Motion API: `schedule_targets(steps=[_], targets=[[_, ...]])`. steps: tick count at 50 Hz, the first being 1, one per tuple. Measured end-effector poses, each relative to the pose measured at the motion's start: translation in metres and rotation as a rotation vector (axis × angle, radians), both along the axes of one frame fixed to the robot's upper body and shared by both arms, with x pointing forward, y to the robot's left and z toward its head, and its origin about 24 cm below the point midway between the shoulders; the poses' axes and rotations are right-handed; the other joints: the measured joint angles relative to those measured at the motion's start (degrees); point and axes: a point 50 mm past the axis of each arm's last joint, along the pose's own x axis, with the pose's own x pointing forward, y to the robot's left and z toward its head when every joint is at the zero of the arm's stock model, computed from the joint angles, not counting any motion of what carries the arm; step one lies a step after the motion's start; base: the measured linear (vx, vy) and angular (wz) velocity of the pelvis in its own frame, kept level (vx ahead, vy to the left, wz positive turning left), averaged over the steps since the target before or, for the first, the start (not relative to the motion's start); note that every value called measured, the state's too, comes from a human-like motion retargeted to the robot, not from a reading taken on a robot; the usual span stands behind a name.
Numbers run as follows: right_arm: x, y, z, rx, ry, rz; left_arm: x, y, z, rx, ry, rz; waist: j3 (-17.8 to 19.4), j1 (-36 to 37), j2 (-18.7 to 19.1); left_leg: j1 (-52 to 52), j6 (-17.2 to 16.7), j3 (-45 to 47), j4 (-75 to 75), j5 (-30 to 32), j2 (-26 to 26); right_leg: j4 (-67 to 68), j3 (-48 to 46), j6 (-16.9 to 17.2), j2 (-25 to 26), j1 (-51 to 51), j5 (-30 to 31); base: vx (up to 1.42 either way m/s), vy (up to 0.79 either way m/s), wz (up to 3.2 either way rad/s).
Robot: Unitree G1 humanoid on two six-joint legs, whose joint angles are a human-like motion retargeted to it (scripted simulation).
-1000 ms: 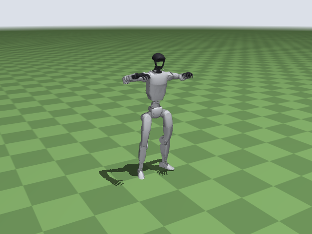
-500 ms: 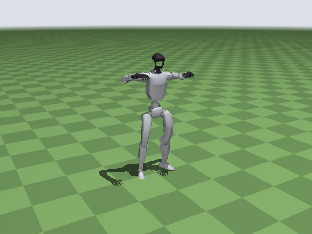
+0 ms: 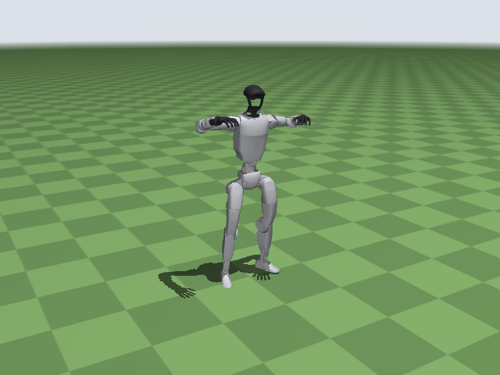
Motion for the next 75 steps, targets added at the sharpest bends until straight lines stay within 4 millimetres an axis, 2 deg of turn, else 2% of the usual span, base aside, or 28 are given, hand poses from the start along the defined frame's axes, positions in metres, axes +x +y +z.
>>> schedule_targets(steps=[17,26,32,35,38,41,44,47,50,53,55,58,60,63,65,68,70,72,73,75], targets=[[-0.009,-0.003,-0.003,0.042,-0.022,-0.014,-0.008,0.01,-0.001,-0.037,-0.016,0.038,-0.35,0.15,-0.18,-0.74,0.08,0.42,-0.32,0.11,-0.01,-0.1,0.4,0.0,0.17,-1.13,0.19,0.0,0.0,0.0],[-0.001,0.007,-0.021,0.158,-0.022,0.089,-0.003,0.002,-0.016,-0.089,0.012,-0.023,0.32,0.1,-0.52,-1.2,-0.1,0.4,-0.2,0.05,-0.03,-0.14,0.4,0.0,0.1,-1.53,0.14,0.0,0.0,0.0],[-0.003,0.019,-0.026,0.188,-0.188,0.173,-0.007,0.0,-0.025,-0.169,-0.116,-0.068,0.35,0.5,-0.64,-1.8,-0.51,0.42,-0.81,0.41,0.54,-0.71,0.19,0.0,0.93,-2.14,0.38,0.0,0.0,0.0],[-0.005,0.024,-0.028,0.219,-0.265,0.21,-0.01,0.005,-0.038,-0.264,-0.177,-0.044,0.49,0.7,-0.7,-2.06,-0.67,0.52,-1.11,0.58,0.81,-0.95,0.19,0.0,1.35,-2.47,0.47,0.0,0.0,0.0],[-0.007,0.023,-0.035,0.26,-0.319,0.199,-0.011,0.017,-0.06,-0.412,-0.17,0.02,0.69,1.07,-0.87,-2.24,-0.72,0.63,-1.23,0.58,0.96,-1.04,0.25,0.0,1.57,-2.74,0.41,0.0,0.0,0.0],[-0.008,0.014,-0.05,0.371,-0.383,0.14,-0.009,0.029,-0.09,-0.615,-0.154,0.117,1.0,1.78,-1.2,-2.23,-0.65,0.66,-1.26,0.39,0.92,-0.95,0.27,0.0,1.54,-2.81,0.15,0.0,0.0,0.0],[-0.006,0.004,-0.075,0.525,-0.444,0.041,0.0,0.039,-0.133,-0.895,-0.133,0.243,1.82,2.68,-1.61,-1.87,-0.36,0.5,-1.3,0.08,0.69,-0.58,0.14,0.0,1.23,-2.53,-0.37,0.03,0.01,0.04],[0.001,0.002,-0.106,0.693,-0.438,-0.049,0.008,0.042,-0.188,-1.217,-0.066,0.406,2.6,3.45,-1.85,-1.34,0.09,0.3,-1.22,-0.3,0.41,-0.18,-0.04,0.0,0.83,-2.0,-0.95,0.06,0.02,0.07],[0.011,0.015,-0.138,0.849,-0.357,-0.065,0.009,0.04,-0.245,-1.443,0.013,0.616,3.14,3.5,-1.54,-0.75,0.56,0.18,-0.95,-0.71,0.16,0.3,-0.06,0.0,0.42,-1.43,-1.61,0.08,0.02,0.03],[0.024,0.039,-0.162,0.887,-0.249,-0.024,0.0,0.046,-0.294,-1.52,0.042,0.891,3.01,3.09,-0.69,-0.07,0.91,0.53,-0.57,-1.11,-0.05,0.96,0.46,0.0,0.09,-1.08,-2.33,0.1,0.02,-0.11],[0.031,0.052,-0.171,0.846,-0.187,0.005,-0.012,0.054,-0.32,-1.613,0.018,1.093,2.76,2.97,0.07,0.53,1.15,1.13,-0.39,-1.32,-0.21,1.5,1.15,0.0,-0.11,-0.99,-2.78,0.11,0.01,-0.28],[0.039,0.068,-0.172,0.761,-0.13,0.063,-0.036,0.078,-0.338,-1.792,-0.149,1.372,2.38,2.99,1.58,1.59,1.62,2.6,-0.02,-1.5,-0.44,2.31,2.7,-0.02,-0.31,-1.02,-3.32,0.12,-0.01,-0.43],[0.042,0.076,-0.169,0.739,-0.111,0.113,-0.049,0.101,-0.333,-1.817,-0.301,1.484,2.09,2.94,2.79,2.18,1.95,3.7,0.47,-1.51,-0.47,2.75,3.79,-0.12,-0.34,-1.03,-3.59,0.12,-0.04,-0.48],[0.045,0.083,-0.165,0.752,-0.101,0.161,-0.055,0.147,-0.29,-1.721,-0.521,1.458,1.57,2.71,4.47,2.58,2.56,4.83,1.99,-1.27,-0.43,3.17,4.85,-0.33,-0.6,-0.72,-3.93,0.12,-0.06,-0.32],[0.047,0.083,-0.164,0.757,-0.104,0.167,-0.047,0.174,-0.243,-1.611,-0.653,1.352,1.21,2.4,5.29,2.41,3.13,4.97,3.61,-0.86,-0.35,3.35,4.96,-0.55,-1.02,-0.24,-4.14,0.1,-0.08,-0.03],[0.05,0.08,-0.164,0.755,-0.118,0.147,-0.02,0.193,-0.146,-1.406,-0.826,1.091,0.77,1.51,5.81,1.0,4.38,3.81,7.57,0.22,-0.15,3.5,3.97,-0.98,-2.16,0.91,-4.43,0.08,-0.1,0.3],[0.052,0.079,-0.164,0.758,-0.127,0.135,0.0,0.186,-0.075,-1.256,-0.924,0.895,0.56,0.63,5.8,-0.77,5.46,2.39,11.26,1.09,0.02,3.59,2.86,-1.31,-3.12,1.73,-4.6,0.06,-0.11,0.52],[0.055,0.082,-0.163,0.776,-0.14,0.141,0.017,0.163,-0.013,-1.106,-0.997,0.702,0.49,-0.29,5.66,-3.28,6.64,0.79,15.7,1.91,0.23,3.74,1.82,-1.64,-4.07,2.27,-4.7,0.04,-0.1,0.5],[0.056,0.084,-0.162,0.793,-0.151,0.15,0.024,0.146,0.012,-1.031,-1.025,0.605,0.53,-0.62,5.57,-4.66,7.19,0.08,17.95,2.26,0.34,3.85,1.48,-1.82,-4.49,2.38,-4.71,0.03,-0.08,0.35],[0.06,0.091,-0.158,0.827,-0.173,0.181,0.034,0.103,0.042,-0.874,-1.042,0.409,0.66,-0.74,5.24,-7.43,8.18,-0.92,22.06,2.74,0.51,4.12,1.41,-2.17,-5.16,2.19,-4.67,0.03,-0.06,0.11]])
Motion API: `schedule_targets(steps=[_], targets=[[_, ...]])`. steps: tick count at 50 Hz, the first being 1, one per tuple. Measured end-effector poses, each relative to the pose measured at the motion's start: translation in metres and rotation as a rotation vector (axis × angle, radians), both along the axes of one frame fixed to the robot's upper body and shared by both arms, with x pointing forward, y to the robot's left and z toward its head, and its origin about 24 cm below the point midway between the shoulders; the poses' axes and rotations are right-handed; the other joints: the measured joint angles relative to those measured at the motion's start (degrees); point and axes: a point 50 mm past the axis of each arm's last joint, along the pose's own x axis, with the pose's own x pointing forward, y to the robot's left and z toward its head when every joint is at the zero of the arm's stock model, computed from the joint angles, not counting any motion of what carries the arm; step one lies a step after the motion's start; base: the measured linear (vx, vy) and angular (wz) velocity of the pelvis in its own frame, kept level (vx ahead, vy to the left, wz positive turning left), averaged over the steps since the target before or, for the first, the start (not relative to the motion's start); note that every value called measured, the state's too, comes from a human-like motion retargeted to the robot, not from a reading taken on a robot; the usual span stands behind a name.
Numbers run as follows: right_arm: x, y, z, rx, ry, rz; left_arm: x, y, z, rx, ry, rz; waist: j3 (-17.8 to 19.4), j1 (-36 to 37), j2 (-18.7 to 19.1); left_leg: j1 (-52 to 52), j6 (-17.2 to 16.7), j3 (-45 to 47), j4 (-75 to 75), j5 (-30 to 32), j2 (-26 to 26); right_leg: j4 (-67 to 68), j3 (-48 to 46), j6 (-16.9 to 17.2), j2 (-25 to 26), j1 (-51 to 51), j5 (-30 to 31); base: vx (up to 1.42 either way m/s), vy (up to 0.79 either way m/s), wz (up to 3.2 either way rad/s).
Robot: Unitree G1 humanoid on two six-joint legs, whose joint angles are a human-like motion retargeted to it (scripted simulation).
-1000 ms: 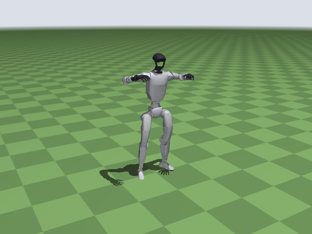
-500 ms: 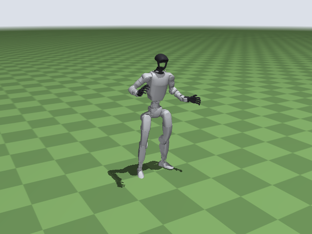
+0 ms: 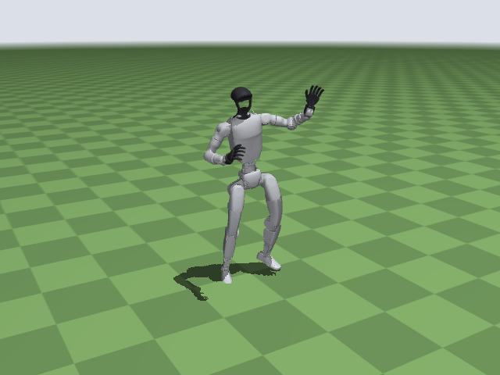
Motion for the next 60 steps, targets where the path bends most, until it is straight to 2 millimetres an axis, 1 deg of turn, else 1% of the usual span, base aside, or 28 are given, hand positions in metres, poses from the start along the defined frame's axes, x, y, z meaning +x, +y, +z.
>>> schedule_targets(steps=[2,5,7,10,12,15,20,22,24,25,27,29,31,33,35,37,38,40,43,45,46,48,50,52,55,57,58,60], targets=[[0.004,0.01,0.004,0.0,-0.029,0.036,0.005,-0.047,-0.001,0.229,0.032,-0.067,0.16,0.67,-0.71,-2.24,0.5,-0.06,2.49,-0.03,-0.02,0.34,1.13,-0.23,-0.44,-0.88,0.1,0.03,-0.03,-0.31],[0.011,0.031,0.01,-0.08,-0.078,0.105,-0.012,-0.105,-0.032,0.519,0.077,-0.071,0.55,1.37,-1.78,-3.93,0.04,1.26,2.03,-0.83,-0.59,0.95,4.34,-0.28,-0.78,-2.84,0.27,0.04,0.01,-0.7],[0.013,0.042,0.013,-0.111,-0.107,0.147,-0.029,-0.128,-0.04,0.673,0.037,-0.023,0.73,1.16,-2.26,-3.96,-0.72,2.27,-1.58,-1.35,-1.38,1.07,6.4,-0.14,-0.7,-3.96,0.51,0.05,0.05,-0.77],[0.014,0.057,0.015,-0.146,-0.116,0.22,-0.045,-0.151,-0.028,0.85,-0.062,0.034,0.41,-0.58,-1.65,-3.48,-1.97,2.83,-10.04,-1.01,-2.58,1.08,8.34,0.2,0.07,-5.34,0.89,0.05,0.09,-0.54],[0.013,0.066,0.014,-0.157,-0.119,0.272,-0.047,-0.164,-0.002,0.891,-0.225,0.074,-0.01,-2.45,-0.1,-2.89,-3.09,2.29,-16.68,0.47,-3.04,0.98,8.41,0.67,1.05,-5.83,1.05,0.05,0.12,-0.22],[0.01,0.071,0.016,-0.18,-0.087,0.373,-0.043,-0.161,0.06,0.953,-0.313,0.221,-0.16,-5.32,3.45,-2.05,-4.69,0.88,-24.73,3.42,-2.96,0.23,7.62,1.33,2.81,-5.73,1.48,0.05,0.15,-0.04],[0.001,0.054,0.011,-0.099,-0.011,0.405,-0.022,-0.159,0.194,0.787,-0.316,0.331,-0.76,-5.19,5.21,-2.28,-7.38,0.49,-27.84,5.41,-1.35,-2.44,6.55,2.17,5.17,-5.19,3.11,0.06,0.12,-0.2],[0.0,0.053,0.004,-0.042,0.019,0.41,-0.018,-0.152,0.227,0.676,-0.243,0.354,-1.07,-5.45,4.34,-2.11,-8.12,1.21,-27.84,5.51,-1.11,-3.04,6.53,2.17,5.44,-5.26,3.66,0.07,0.13,-0.4],[0.0,0.055,-0.002,0.002,0.043,0.412,-0.011,-0.152,0.237,0.628,-0.19,0.349,-1.19,-5.96,3.0,-1.46,-8.45,2.17,-27.84,5.2,-1.64,-2.95,6.67,2.17,4.84,-5.28,3.97,0.07,0.2,-0.4],[0.0,0.057,-0.004,0.019,0.051,0.412,-0.006,-0.157,0.236,0.633,-0.182,0.332,-1.13,-6.23,2.12,-1.01,-8.5,2.7,-27.84,4.92,-2.11,-2.68,6.8,2.17,4.3,-5.28,4.05,0.06,0.28,-0.38],[0.003,0.06,-0.004,0.031,0.047,0.405,0.011,-0.179,0.209,0.726,-0.219,0.232,-0.24,-6.59,0.13,0.44,-8.35,3.77,-27.84,3.94,-3.58,-1.06,7.24,2.11,2.57,-5.2,3.91,0.05,0.32,-0.36],[0.006,0.062,-0.003,0.001,0.04,0.386,0.028,-0.2,0.152,0.826,-0.227,0.079,1.09,-6.29,-0.97,1.98,-8.33,4.97,-27.81,2.88,-4.34,1.35,7.9,1.49,1.64,-5.53,3.69,0.02,0.27,-0.45],[0.007,0.064,-0.001,-0.051,0.022,0.365,0.034,-0.212,0.081,0.883,-0.163,-0.097,2.83,-5.8,-1.64,2.98,-8.45,6.28,-27.37,1.75,-4.23,3.92,8.71,0.62,1.67,-6.53,3.68,-0.01,0.2,-0.54],[0.006,0.067,0.001,-0.1,-0.003,0.361,0.027,-0.209,0.017,0.859,-0.063,-0.239,4.92,-5.91,-2.11,3.3,-8.48,7.51,-26.23,0.41,-3.88,6.3,9.52,0.18,1.9,-7.98,3.74,-0.03,0.18,-0.52],[0.003,0.067,0.003,-0.12,-0.023,0.366,0.014,-0.201,-0.019,0.803,-0.021,-0.291,6.89,-6.29,-2.76,3.11,-8.54,8.54,-25.08,-0.66,-3.47,7.78,10.0,0.12,2.32,-9.66,3.88,-0.04,0.15,-0.45],[0.0,0.064,0.0,-0.134,-0.011,0.36,0.004,-0.193,-0.012,0.795,-0.077,-0.207,7.78,-6.7,-2.84,2.61,-8.7,9.18,-24.45,-1.09,-3.15,7.34,9.63,0.37,2.91,-11.01,4.26,-0.05,0.11,-0.31],[-0.002,0.061,-0.003,-0.147,0.007,0.355,0.001,-0.187,0.004,0.809,-0.126,-0.123,7.83,-7.05,-2.49,2.28,-8.79,9.34,-24.33,-1.09,-3.06,6.48,9.1,0.57,3.2,-11.52,4.54,-0.05,0.08,-0.16],[-0.005,0.055,-0.008,-0.147,0.05,0.35,-0.003,-0.17,0.053,0.823,-0.214,0.083,7.44,-8.26,-0.96,1.5,-8.97,9.23,-24.78,-0.54,-3.08,3.48,7.17,0.98,3.8,-12.13,5.52,-0.04,0.06,0.02],[-0.009,0.042,-0.006,-0.055,0.064,0.34,0.007,-0.132,0.149,0.69,-0.259,0.322,6.58,-9.42,1.49,0.9,-9.28,8.44,-27.49,1.64,-3.43,-3.06,2.53,2.07,5.15,-11.81,8.34,-0.02,-0.02,0.19],[-0.011,0.039,-0.005,0.01,0.056,0.338,0.013,-0.108,0.192,0.56,-0.163,0.414,5.6,-9.61,1.99,-0.21,-9.96,8.24,-27.84,2.61,-2.44,-6.88,-0.53,2.17,7.13,-11.9,10.48,-0.02,-0.17,0.06],[-0.011,0.04,-0.005,0.027,0.053,0.348,0.018,-0.102,0.195,0.533,-0.1,0.416,5.13,-9.9,2.25,-0.65,-10.27,8.31,-27.84,2.89,-2.02,-8.1,-1.66,2.17,7.94,-12.0,11.32,-0.01,-0.18,-0.04],[-0.01,0.045,-0.002,0.055,0.031,0.362,0.027,-0.108,0.19,0.584,-0.063,0.39,4.6,-10.12,1.96,-1.2,-10.81,8.74,-27.84,3.17,-1.43,-9.85,-3.19,2.17,9.14,-12.16,12.65,0.0,-0.13,-0.17],[-0.008,0.054,0.002,0.067,-0.012,0.378,0.033,-0.139,0.159,0.764,-0.151,0.295,4.89,-9.97,0.59,-0.86,-11.14,9.69,-27.84,2.93,-1.28,-10.69,-3.45,2.17,9.67,-11.86,13.36,0.03,-0.06,-0.4],[-0.005,0.064,0.006,0.017,-0.044,0.377,0.032,-0.178,0.096,0.947,-0.181,0.101,5.37,-8.82,-0.61,0.27,-11.34,11.35,-27.84,2.23,-1.38,-10.84,-2.45,2.17,9.77,-11.3,13.48,0.06,-0.02,-0.67],[-0.004,0.07,0.007,-0.108,-0.069,0.365,0.004,-0.205,0.006,1.082,-0.111,-0.114,5.89,-7.13,-1.15,1.96,-11.54,14.07,-27.84,1.31,-1.7,-10.61,-0.3,2.17,9.69,-10.83,13.21,0.08,-0.01,-0.77],[-0.005,0.07,0.003,-0.127,-0.053,0.369,-0.011,-0.209,-0.005,1.086,-0.147,-0.131,5.81,-6.79,-1.62,2.54,-11.41,15.18,-27.51,1.0,-2.09,-10.57,0.72,2.17,9.26,-10.64,13.04,0.08,0.0,-0.55],[-0.006,0.072,-0.001,-0.145,-0.018,0.396,-0.015,-0.208,0.002,1.072,-0.179,-0.1,5.45,-6.96,-1.55,2.43,-11.25,15.43,-26.51,0.53,-2.06,-10.61,1.03,2.17,8.98,-10.5,13.0,0.08,0.01,-0.3],[-0.008,0.07,-0.008,-0.158,0.028,0.4,-0.018,-0.198,0.037,1.004,-0.258,0.026,4.23,-7.91,-0.41,1.8,-10.8,15.36,-24.16,-0.38,-1.77,-10.78,1.11,2.17,8.46,-10.15,12.99,0.06,0.0,-0.03]])
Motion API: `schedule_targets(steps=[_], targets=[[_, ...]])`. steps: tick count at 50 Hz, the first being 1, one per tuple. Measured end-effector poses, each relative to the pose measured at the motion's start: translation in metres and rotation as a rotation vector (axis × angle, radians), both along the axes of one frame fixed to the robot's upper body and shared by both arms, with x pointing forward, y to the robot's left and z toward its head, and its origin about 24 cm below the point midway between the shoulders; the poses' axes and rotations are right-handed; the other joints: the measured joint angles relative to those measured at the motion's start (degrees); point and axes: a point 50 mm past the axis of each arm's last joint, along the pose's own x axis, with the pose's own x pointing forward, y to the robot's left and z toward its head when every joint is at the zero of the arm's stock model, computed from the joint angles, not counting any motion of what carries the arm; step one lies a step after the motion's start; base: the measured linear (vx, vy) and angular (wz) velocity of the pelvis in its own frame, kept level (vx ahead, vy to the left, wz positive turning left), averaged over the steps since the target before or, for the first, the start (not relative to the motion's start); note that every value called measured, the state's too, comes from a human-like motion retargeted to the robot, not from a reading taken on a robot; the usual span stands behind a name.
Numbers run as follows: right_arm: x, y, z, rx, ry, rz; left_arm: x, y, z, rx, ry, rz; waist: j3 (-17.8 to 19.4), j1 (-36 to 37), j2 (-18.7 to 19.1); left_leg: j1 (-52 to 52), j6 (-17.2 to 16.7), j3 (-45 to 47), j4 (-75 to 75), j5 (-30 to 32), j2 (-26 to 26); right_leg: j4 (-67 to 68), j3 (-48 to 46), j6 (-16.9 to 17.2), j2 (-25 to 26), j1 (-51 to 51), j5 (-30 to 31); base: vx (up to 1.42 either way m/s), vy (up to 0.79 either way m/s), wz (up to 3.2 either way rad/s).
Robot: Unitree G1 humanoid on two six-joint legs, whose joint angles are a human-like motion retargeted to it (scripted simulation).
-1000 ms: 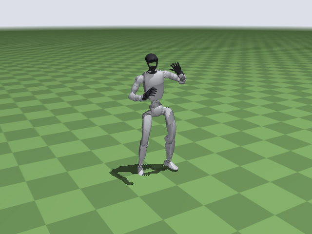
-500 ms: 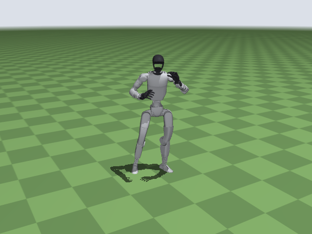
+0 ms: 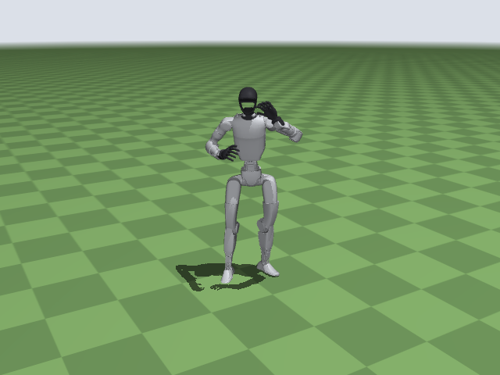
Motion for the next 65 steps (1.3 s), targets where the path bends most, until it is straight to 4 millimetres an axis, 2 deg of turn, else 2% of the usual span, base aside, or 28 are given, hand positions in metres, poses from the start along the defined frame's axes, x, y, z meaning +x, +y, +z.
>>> schedule_targets(steps=[5,7,8,10,12,15,18,20,22,24,25,30,32,34,36,38,41,43,45,48,52,54,55,56,58,60,62,65], targets=[[-0.006,-0.016,0.012,0.071,0.023,0.022,0.013,0.06,0.154,-0.41,-0.171,0.19,-2.09,-1.33,2.88,-1.37,1.64,-2.13,1.01,0.42,0.93,-0.01,-2.37,0.0,0.49,0.08,-0.07,0.03,-0.07,0.29],[-0.006,-0.015,0.014,0.12,0.019,0.034,0.017,0.082,0.179,-0.541,-0.101,0.276,-2.66,-1.96,2.88,-1.14,2.08,-2.67,-0.38,1.29,1.04,0.25,-3.08,0.0,1.03,-0.08,-0.29,0.01,-0.12,0.21],[-0.006,-0.015,0.015,0.146,0.017,0.037,0.021,0.087,0.182,-0.558,-0.06,0.312,-2.83,-2.11,2.8,-0.97,2.16,-2.79,-1.03,1.66,1.1,0.41,-3.28,0.0,1.28,-0.18,-0.42,0.01,-0.1,0.11],[-0.004,-0.012,0.018,0.197,-0.003,0.031,0.03,0.078,0.178,-0.481,-0.02,0.339,-2.66,-1.95,2.02,-0.55,2.1,-2.8,-2.11,2.18,1.15,0.77,-3.41,0.0,1.64,-0.34,-0.67,0.01,-0.08,0.04],[-0.002,-0.007,0.021,0.234,-0.035,0.02,0.039,0.049,0.156,-0.315,-0.027,0.268,-1.58,-1.49,0.57,0.12,1.81,-2.63,-2.69,2.27,1.06,1.23,-3.23,0.0,1.64,-0.15,-1.03,0.0,0.0,0.0],[0.004,-0.003,0.022,0.197,-0.072,-0.021,0.045,0.007,0.083,-0.107,0.025,0.083,0.07,-0.07,-0.7,0.96,1.55,-2.13,-2.21,1.46,0.83,1.8,-2.5,0.0,1.17,0.41,-1.63,0.0,0.0,0.0],[0.006,-0.004,0.021,0.099,-0.097,-0.05,0.033,-0.014,0.0,0.028,0.161,-0.047,1.17,0.5,-0.82,1.09,1.78,-1.86,-0.58,0.0,0.49,2.06,-1.82,0.0,0.21,0.98,-2.29,0.04,0.06,-0.03],[0.004,-0.006,0.019,0.083,-0.099,-0.054,0.019,-0.018,-0.028,0.071,0.189,-0.088,1.58,0.3,-1.06,0.96,2.12,-1.95,0.51,-0.82,0.15,2.02,-1.62,0.0,-0.57,1.37,-2.64,0.05,0.06,0.07],[0.001,-0.008,0.015,0.077,-0.077,-0.051,0.009,-0.014,-0.023,0.07,0.126,-0.071,1.24,-0.07,-0.67,0.77,2.38,-2.22,1.25,-1.21,-0.09,1.84,-1.7,0.0,-1.12,1.72,-2.83,0.0,0.0,0.0],[-0.002,-0.01,0.01,0.06,-0.038,-0.035,0.004,-0.003,0.005,0.045,0.014,0.017,0.35,-0.62,0.49,0.53,2.45,-2.65,1.56,-1.15,-0.11,1.63,-2.09,0.0,-1.28,1.94,-2.88,0.02,-0.01,0.09],[-0.003,-0.011,0.007,0.052,-0.014,-0.024,0.002,0.006,0.025,0.02,-0.045,0.078,-0.22,-0.93,1.31,0.4,2.43,-2.89,1.57,-0.99,-0.05,1.52,-2.36,0.0,-1.25,2.0,-2.85,0.02,-0.05,0.22],[-0.01,-0.021,0.012,0.157,0.032,0.011,0.009,0.055,0.172,-0.316,-0.152,0.32,-2.05,-0.11,2.55,-0.09,2.05,-3.74,-0.49,1.4,1.06,1.38,-4.0,0.0,0.56,1.17,-2.42,-0.01,-0.13,0.11],[-0.01,-0.019,0.015,0.204,0.028,0.036,0.006,0.072,0.199,-0.382,-0.079,0.468,-2.37,-0.44,2.16,-0.16,2.13,-3.69,-1.45,2.3,1.51,1.48,-4.26,0.0,1.39,0.6,-2.31,-0.03,-0.15,-0.07],[-0.01,-0.021,0.018,0.228,0.014,0.036,0.015,0.072,0.195,-0.304,-0.027,0.548,-2.58,0.25,2.55,-0.07,2.26,-3.34,-2.15,2.81,1.87,1.59,-4.11,0.0,2.08,0.13,-2.17,-0.02,-0.11,-0.18],[-0.012,-0.022,0.021,0.25,-0.01,0.029,0.024,0.05,0.171,-0.123,-0.043,0.48,-2.39,1.0,2.48,0.21,2.33,-2.74,-2.54,2.89,2.1,1.64,-3.6,0.0,2.55,-0.1,-2.02,-0.01,-0.06,-0.27],[-0.011,-0.012,0.023,0.285,-0.028,0.044,0.022,0.014,0.133,0.087,-0.057,0.315,-1.52,0.35,0.22,0.55,2.31,-2.09,-2.44,2.54,2.21,1.62,-2.94,0.0,2.76,-0.06,-1.89,0.0,-0.02,-0.28],[-0.008,-0.007,0.022,0.259,-0.05,0.008,0.015,-0.027,0.049,0.326,0.033,0.092,-0.11,0.96,-2.3,0.8,2.14,-1.12,-1.42,1.48,2.37,1.44,-1.9,0.0,2.76,0.18,-1.8,0.01,0.01,-0.25],[-0.009,-0.013,0.02,0.225,-0.058,-0.031,0.007,-0.036,0.001,0.407,0.083,0.009,0.23,1.51,-2.35,0.67,2.04,-0.67,-0.53,0.76,2.41,1.26,-1.37,0.0,2.6,0.25,-1.8,0.01,0.01,-0.1],[-0.011,-0.017,0.018,0.219,-0.056,-0.057,0.001,-0.035,-0.017,0.415,0.085,-0.019,0.47,1.07,-2.24,0.44,2.0,-0.53,0.17,0.29,2.27,1.06,-1.1,0.0,2.22,0.32,-1.81,0.0,0.0,0.0],[-0.014,-0.023,0.011,0.19,-0.01,-0.072,0.002,-0.013,0.015,0.267,0.02,0.087,0.19,-0.81,-0.21,0.2,1.83,-0.8,0.49,0.24,1.99,0.83,-1.3,0.0,1.75,0.48,-1.84,0.0,0.0,0.0],[-0.018,-0.036,0.011,0.145,0.034,-0.068,0.009,0.063,0.102,-0.152,-0.043,0.306,-0.37,-3.51,5.34,0.21,1.53,-1.39,-0.85,1.4,1.98,0.67,-2.21,0.0,2.13,0.36,-1.63,-0.01,-0.01,0.01],[-0.021,-0.042,0.011,0.18,0.027,-0.093,0.012,0.092,0.155,-0.357,-0.056,0.401,-0.49,-3.08,5.58,0.55,1.55,-1.21,-2.05,2.22,2.05,0.57,-2.29,0.0,2.71,0.15,-1.4,-0.03,-0.07,-0.1],[-0.022,-0.043,0.011,0.203,0.022,-0.101,0.003,0.105,0.18,-0.447,-0.064,0.464,-0.42,-3.1,5.08,0.71,1.59,-1.0,-2.59,2.57,2.08,0.52,-2.21,0.0,3.01,-0.01,-1.28,-0.03,-0.08,-0.24],[-0.022,-0.044,0.01,0.203,0.025,-0.106,0.0,0.119,0.185,-0.518,-0.038,0.512,-0.46,-3.34,5.31,0.87,1.62,-0.67,-2.98,2.79,2.15,0.46,-2.01,0.0,3.33,-0.17,-1.16,-0.03,-0.07,-0.31],[-0.022,-0.046,0.007,0.204,0.028,-0.126,-0.006,0.131,0.19,-0.57,-0.014,0.551,-0.28,-3.57,5.22,1.24,1.61,0.18,-3.57,3.04,2.25,0.36,-1.41,0.0,3.88,-0.46,-0.91,-0.02,-0.05,-0.4],[-0.022,-0.046,0.003,0.213,0.026,-0.159,-0.006,0.115,0.185,-0.464,-0.049,0.499,0.6,-3.52,4.32,1.75,1.46,1.21,-3.66,2.91,2.26,0.25,-0.55,0.0,4.19,-0.48,-0.67,0.0,-0.01,-0.47],[-0.022,-0.045,-0.002,0.303,0.04,-0.164,0.002,0.08,0.154,-0.243,-0.079,0.373,1.53,-3.29,3.07,2.25,1.37,2.23,-2.95,2.2,2.22,0.14,0.51,0.0,4.13,-0.22,-0.55,0.02,0.04,-0.49],[-0.023,-0.054,-0.02,0.171,0.078,-0.284,0.014,0.028,0.076,0.074,-0.022,0.248,2.07,-1.43,1.84,2.5,1.35,3.58,-1.04,0.8,1.99,-0.05,2.18,0.0,3.5,0.1,-0.56,0.03,0.08,-0.4]])
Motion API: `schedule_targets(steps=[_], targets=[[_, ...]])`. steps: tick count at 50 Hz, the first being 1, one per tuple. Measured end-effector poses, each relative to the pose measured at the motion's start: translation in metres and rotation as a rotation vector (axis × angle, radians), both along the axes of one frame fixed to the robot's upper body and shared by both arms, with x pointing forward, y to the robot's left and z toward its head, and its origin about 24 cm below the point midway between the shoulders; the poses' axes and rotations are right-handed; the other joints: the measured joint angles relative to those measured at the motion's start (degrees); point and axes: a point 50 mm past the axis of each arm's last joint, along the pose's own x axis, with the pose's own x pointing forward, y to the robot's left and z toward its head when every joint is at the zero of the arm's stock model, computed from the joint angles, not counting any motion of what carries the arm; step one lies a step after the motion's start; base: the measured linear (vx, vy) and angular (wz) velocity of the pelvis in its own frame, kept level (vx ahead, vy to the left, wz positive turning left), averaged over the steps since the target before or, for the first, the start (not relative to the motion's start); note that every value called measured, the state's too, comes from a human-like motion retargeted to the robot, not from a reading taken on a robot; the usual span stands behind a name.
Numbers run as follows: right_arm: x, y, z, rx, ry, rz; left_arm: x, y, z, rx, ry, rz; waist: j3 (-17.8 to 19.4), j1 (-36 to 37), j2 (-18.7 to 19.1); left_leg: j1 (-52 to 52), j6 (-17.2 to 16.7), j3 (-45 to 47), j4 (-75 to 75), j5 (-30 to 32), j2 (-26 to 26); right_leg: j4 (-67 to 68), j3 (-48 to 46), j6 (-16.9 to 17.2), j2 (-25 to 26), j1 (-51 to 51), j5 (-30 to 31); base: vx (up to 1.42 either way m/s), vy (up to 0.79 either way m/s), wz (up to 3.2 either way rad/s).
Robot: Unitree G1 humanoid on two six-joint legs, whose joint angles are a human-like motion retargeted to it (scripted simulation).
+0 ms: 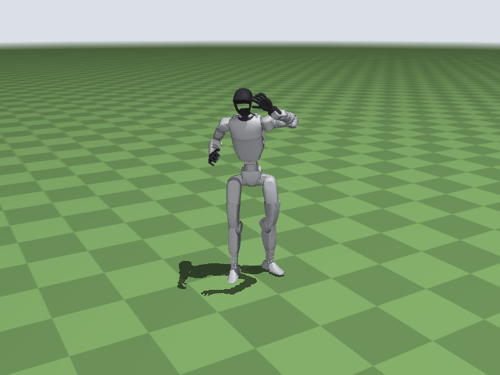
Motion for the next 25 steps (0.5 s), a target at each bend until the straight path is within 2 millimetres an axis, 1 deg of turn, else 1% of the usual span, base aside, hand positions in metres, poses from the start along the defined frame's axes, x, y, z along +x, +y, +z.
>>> schedule_targets(steps=[1,2,3,4,5,7,8,10,11,12,13,14,15,16,17,18,19,20,21,22,23,25], targets=[[-0.002,-0.005,-0.007,-0.042,0.032,-0.042,0.001,-0.012,-0.023,0.071,0.026,-0.021,-0.01,0.56,0.22,-0.07,-0.04,0.26,0.67,-0.42,-0.13,-0.06,0.41,0.0,-0.34,0.07,-0.09,0.04,0.1,-0.25],[-0.003,-0.01,-0.014,-0.078,0.064,-0.076,-0.002,-0.02,-0.041,0.128,0.032,-0.036,-0.04,0.9,0.44,-0.15,-0.03,0.43,1.32,-0.83,-0.28,-0.12,0.76,0.0,-0.71,0.16,-0.2,0.04,0.12,-0.12],[-0.005,-0.014,-0.02,-0.102,0.091,-0.092,-0.006,-0.025,-0.05,0.171,0.02,-0.046,-0.12,0.82,0.65,-0.26,0.06,0.43,1.94,-1.23,-0.44,-0.16,0.96,0.0,-1.15,0.29,-0.35,0.04,0.12,-0.02],[-0.007,-0.018,-0.026,-0.128,0.12,-0.102,-0.01,-0.026,-0.051,0.181,-0.011,-0.044,-0.3,0.49,1.12,-0.37,0.18,0.31,2.42,-1.52,-0.61,-0.19,1.03,0.0,-1.56,0.43,-0.48,0.04,0.12,0.08],[-0.009,-0.021,-0.032,-0.155,0.15,-0.108,-0.014,-0.025,-0.047,0.177,-0.051,-0.037,-0.51,0.02,1.73,-0.47,0.3,0.13,2.84,-1.77,-0.78,-0.22,1.03,0.0,-1.96,0.59,-0.61,0.03,0.1,0.19],[-0.01,-0.029,-0.04,-0.223,0.209,-0.097,-0.021,-0.004,-0.018,0.061,-0.129,0.025,-1.11,-1.62,3.89,-0.76,0.45,-0.64,3.01,-1.77,-0.99,-0.25,0.41,0.0,-2.44,0.81,-0.77,0.02,0.06,0.32],[-0.01,-0.033,-0.043,-0.263,0.234,-0.084,-0.024,0.013,0.001,-0.032,-0.159,0.064,-1.47,-2.54,5.18,-0.89,0.42,-1.09,2.81,-1.57,-1.01,-0.25,-0.06,0.0,-2.48,0.86,-0.81,0.0,0.01,0.41],[-0.009,-0.042,-0.046,-0.327,0.267,-0.068,-0.021,0.047,0.053,-0.254,-0.21,0.122,-2.3,-3.48,7.1,-1.03,0.3,-2.17,1.67,-0.7,-1.0,-0.22,-1.31,0.0,-2.26,0.9,-0.88,-0.02,-0.03,0.42],[-0.01,-0.041,-0.051,-0.323,0.28,-0.065,-0.017,0.055,0.08,-0.352,-0.215,0.149,-2.89,-3.04,6.16,-0.97,0.2,-2.4,0.92,-0.22,-1.02,-0.23,-1.63,0.0,-2.06,0.8,-0.89,-0.03,-0.06,0.3],[-0.01,-0.039,-0.055,-0.315,0.29,-0.059,-0.023,0.059,0.108,-0.433,-0.233,0.185,-3.26,-2.82,4.99,-0.88,0.12,-2.59,0.19,0.22,-1.05,-0.23,-1.92,0.0,-1.88,0.74,-0.92,-0.03,-0.07,0.17],[-0.007,-0.033,-0.059,-0.303,0.295,-0.043,-0.033,0.061,0.13,-0.508,-0.239,0.22,-3.18,-3.04,3.39,-0.7,0.07,-2.71,-0.49,0.59,-1.1,-0.21,-2.13,0.0,-1.72,0.72,-0.99,-0.03,-0.06,0.12],[-0.005,-0.029,-0.062,-0.298,0.304,-0.03,-0.04,0.063,0.141,-0.56,-0.24,0.233,-3.22,-3.13,2.26,-0.56,0.03,-2.74,-0.95,0.8,-1.09,-0.17,-2.22,0.0,-1.57,0.7,-1.05,-0.03,-0.06,0.06],[-0.004,-0.025,-0.065,-0.299,0.315,-0.019,-0.042,0.064,0.146,-0.6,-0.231,0.234,-3.33,-3.14,1.37,-0.42,0.0,-2.72,-1.31,0.92,-1.05,-0.13,-2.26,0.0,-1.42,0.68,-1.1,0.0,0.0,0.0],[-0.001,-0.02,-0.066,-0.284,0.315,-0.012,-0.04,0.052,0.146,-0.558,-0.236,0.195,-3.1,-2.91,0.23,-0.29,0.01,-2.66,-1.49,0.93,-1.0,-0.04,-2.22,0.0,-1.3,0.68,-1.11,0.0,0.0,0.0],[0.001,-0.016,-0.067,-0.267,0.313,-0.005,-0.036,0.038,0.143,-0.495,-0.241,0.151,-2.79,-2.63,-0.88,-0.15,0.01,-2.58,-1.56,0.88,-0.92,0.06,-2.17,0.0,-1.2,0.72,-1.12,0.0,0.0,0.0],[0.004,-0.011,-0.067,-0.248,0.306,0.003,-0.029,0.02,0.131,-0.394,-0.252,0.096,-2.33,-2.24,-1.94,-0.01,0.04,-2.47,-1.4,0.71,-0.78,0.21,-2.07,0.0,-1.11,0.81,-1.12,0.0,0.0,0.0],[0.005,-0.007,-0.067,-0.236,0.3,0.009,-0.019,0.003,0.111,-0.286,-0.24,0.045,-1.98,-1.78,-2.8,0.05,0.1,-2.32,-1.07,0.44,-0.63,0.36,-1.91,0.0,-1.05,0.85,-1.12,0.0,0.0,0.0],[0.007,-0.003,-0.067,-0.227,0.295,0.016,-0.012,-0.013,0.087,-0.177,-0.228,-0.006,-1.69,-1.28,-3.56,0.07,0.19,-2.15,-0.66,0.12,-0.46,0.52,-1.71,0.0,-0.99,0.88,-1.12,0.0,0.0,0.0],[0.007,-0.002,-0.067,-0.239,0.294,0.014,-0.001,-0.024,0.054,-0.085,-0.171,-0.037,-1.63,-0.65,-4.0,0.04,0.3,-1.96,-0.13,-0.29,-0.33,0.69,-1.47,0.0,-1.02,0.86,-1.18,0.0,0.0,0.0],[0.007,-0.002,-0.067,-0.253,0.292,0.011,0.005,-0.032,0.022,-0.003,-0.118,-0.062,-1.58,-0.04,-4.42,-0.01,0.4,-1.77,0.39,-0.71,-0.21,0.85,-1.22,0.0,-1.06,0.84,-1.25,0.0,0.0,0.0],[0.007,-0.003,-0.067,-0.273,0.291,0.003,0.009,-0.038,-0.008,0.066,-0.05,-0.072,-1.58,0.54,-4.79,-0.07,0.47,-1.59,0.89,-1.13,-0.12,1.02,-0.96,0.0,-1.13,0.8,-1.36,0.0,0.0,0.0],[0.003,-0.008,-0.066,-0.3,0.291,-0.022,0.01,-0.04,-0.056,0.156,0.065,-0.074,-1.64,1.35,-5.19,-0.2,0.53,-1.35,1.74,-1.83,-0.01,1.25,-0.61,0.0,-1.3,0.74,-1.56,0.0,0.0,0.0]])
